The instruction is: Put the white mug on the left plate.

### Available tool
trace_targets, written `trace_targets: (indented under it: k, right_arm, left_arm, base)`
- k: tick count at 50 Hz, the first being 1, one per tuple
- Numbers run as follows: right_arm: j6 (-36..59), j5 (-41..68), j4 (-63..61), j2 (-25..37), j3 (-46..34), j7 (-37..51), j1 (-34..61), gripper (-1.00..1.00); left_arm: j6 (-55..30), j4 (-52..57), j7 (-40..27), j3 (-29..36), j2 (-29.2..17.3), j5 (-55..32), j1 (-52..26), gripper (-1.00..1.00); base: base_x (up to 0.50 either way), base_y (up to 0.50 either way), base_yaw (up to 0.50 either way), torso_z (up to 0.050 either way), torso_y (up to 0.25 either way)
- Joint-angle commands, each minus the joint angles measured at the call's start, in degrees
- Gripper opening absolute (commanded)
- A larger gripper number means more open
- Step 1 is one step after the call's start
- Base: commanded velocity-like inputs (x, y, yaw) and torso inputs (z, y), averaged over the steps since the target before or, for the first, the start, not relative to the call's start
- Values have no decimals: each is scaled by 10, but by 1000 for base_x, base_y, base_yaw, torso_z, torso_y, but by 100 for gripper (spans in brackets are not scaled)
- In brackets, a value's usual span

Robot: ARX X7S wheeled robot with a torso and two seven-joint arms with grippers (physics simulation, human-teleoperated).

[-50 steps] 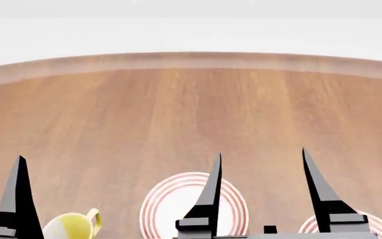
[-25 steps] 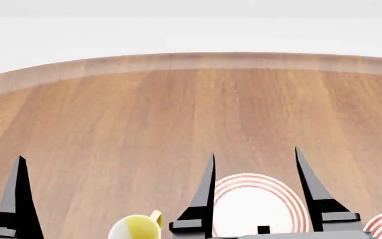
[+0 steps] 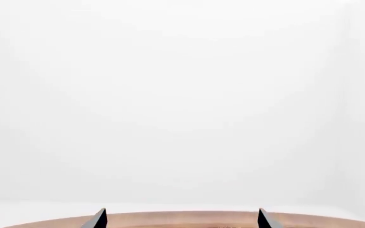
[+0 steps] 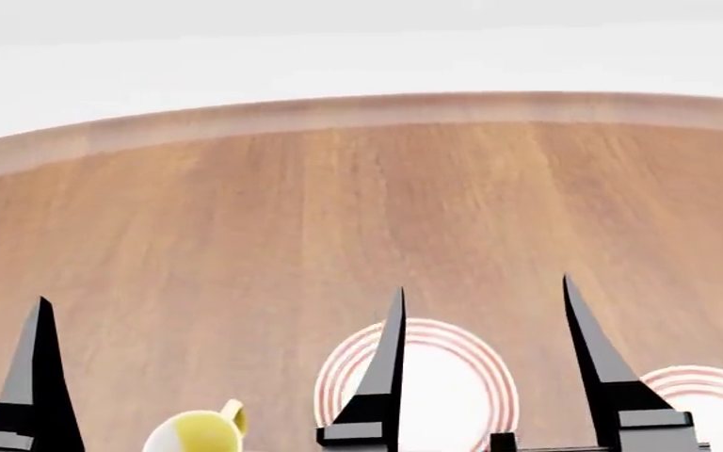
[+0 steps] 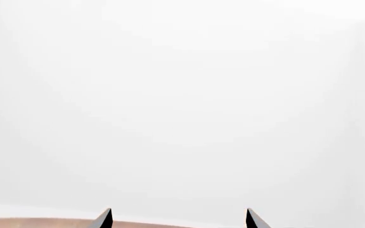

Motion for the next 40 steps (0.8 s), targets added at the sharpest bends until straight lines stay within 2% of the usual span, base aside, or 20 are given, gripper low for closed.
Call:
trace_targets:
  k: [1,40]
  right_arm:
    - [-10,8,-1,2,3,3,-3,100]
    - [-6,21,-3,11,2,14,-1,100]
  left_arm:
    - [7,-4,-4,4,-4,-1,1,100]
    - [19,-10,-26,24,-28,-15,-1,100]
  base:
    - [0,0,-500,0,0]
    - [0,0,-500,0,0]
